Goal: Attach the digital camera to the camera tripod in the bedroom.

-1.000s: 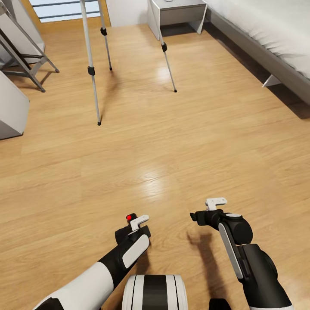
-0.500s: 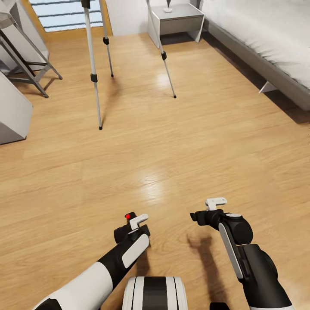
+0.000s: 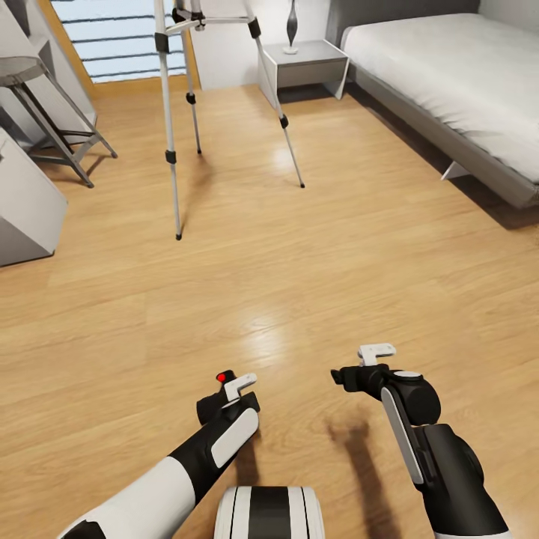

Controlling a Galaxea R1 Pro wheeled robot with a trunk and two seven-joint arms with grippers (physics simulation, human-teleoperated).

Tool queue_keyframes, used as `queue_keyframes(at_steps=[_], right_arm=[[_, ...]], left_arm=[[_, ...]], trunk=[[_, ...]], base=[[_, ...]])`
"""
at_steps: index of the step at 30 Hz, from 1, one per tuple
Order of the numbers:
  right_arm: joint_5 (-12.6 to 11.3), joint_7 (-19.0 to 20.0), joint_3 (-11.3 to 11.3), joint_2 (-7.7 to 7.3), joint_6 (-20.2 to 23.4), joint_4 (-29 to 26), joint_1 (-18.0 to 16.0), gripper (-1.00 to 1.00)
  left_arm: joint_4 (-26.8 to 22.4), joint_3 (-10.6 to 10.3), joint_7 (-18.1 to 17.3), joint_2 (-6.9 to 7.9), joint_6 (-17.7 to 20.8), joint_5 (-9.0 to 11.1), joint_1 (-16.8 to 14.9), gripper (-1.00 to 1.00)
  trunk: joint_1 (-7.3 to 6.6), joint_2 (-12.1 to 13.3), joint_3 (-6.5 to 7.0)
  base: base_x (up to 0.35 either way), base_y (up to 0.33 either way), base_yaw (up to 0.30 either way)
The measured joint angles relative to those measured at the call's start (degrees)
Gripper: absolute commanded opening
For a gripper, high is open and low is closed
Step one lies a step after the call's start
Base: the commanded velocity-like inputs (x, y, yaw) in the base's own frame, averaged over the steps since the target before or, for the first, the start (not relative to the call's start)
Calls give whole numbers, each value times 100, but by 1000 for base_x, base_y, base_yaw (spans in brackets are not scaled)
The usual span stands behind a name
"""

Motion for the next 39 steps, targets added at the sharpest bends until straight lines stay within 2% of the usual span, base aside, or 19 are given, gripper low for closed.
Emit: queue_keyframes(at_steps=[5,9,12,16,17,21,22,25,27,32,39], right_arm=[[-10,5,-10,-6,0,-1,0,100],[-14,12,-35,-9,0,-2,0,100],[-19,75,-65,-13,0,-2,-2,100],[-16,461,-205,-56,0,-2,-13,100],[-18,465,-206,-57,0,-2,-13,100],[-19,1146,-445,-184,-1,-2,-21,100],[-20,1153,-446,-185,-1,-2,-21,100],[-20,1773,-567,-287,-5,-3,-26,100],[-19,2106,-607,-368,-163,-3,-18,100],[-16,2462,-607,-498,-579,-3,12,100],[-10,2634,-615,-563,-1124,-3,97,100]], left_arm=[[-140,-1,7,32,45,-5,69,-100],[-401,0,11,152,176,-10,185,-100],[-966,22,20,393,410,-20,402,-100],[-2128,67,121,897,669,-21,867,-100],[-2137,66,122,901,668,-9,871,-100],[-2902,92,227,1315,767,7,1184,-100],[-2906,91,227,1318,765,16,1186,-100],[-3160,95,265,1477,789,21,1296,-100],[-3251,94,281,1541,791,21,1339,-100],[-3285,92,271,1595,791,31,1385,-100],[-3202,100,244,1587,792,35,1408,-100]], trunk=[[-13,7,111],[-23,12,199],[-31,16,266],[-41,21,355],[-44,23,377],[-54,28,466],[-57,30,488],[-64,34,554],[-70,36,599],[-82,43,709],[-100,52,865]], base=[[0,0,0],[0,0,0],[0,0,0],[0,0,0],[0,0,0],[0,0,0],[0,0,0],[0,0,0],[0,0,0],[0,0,0],[0,0,0]])
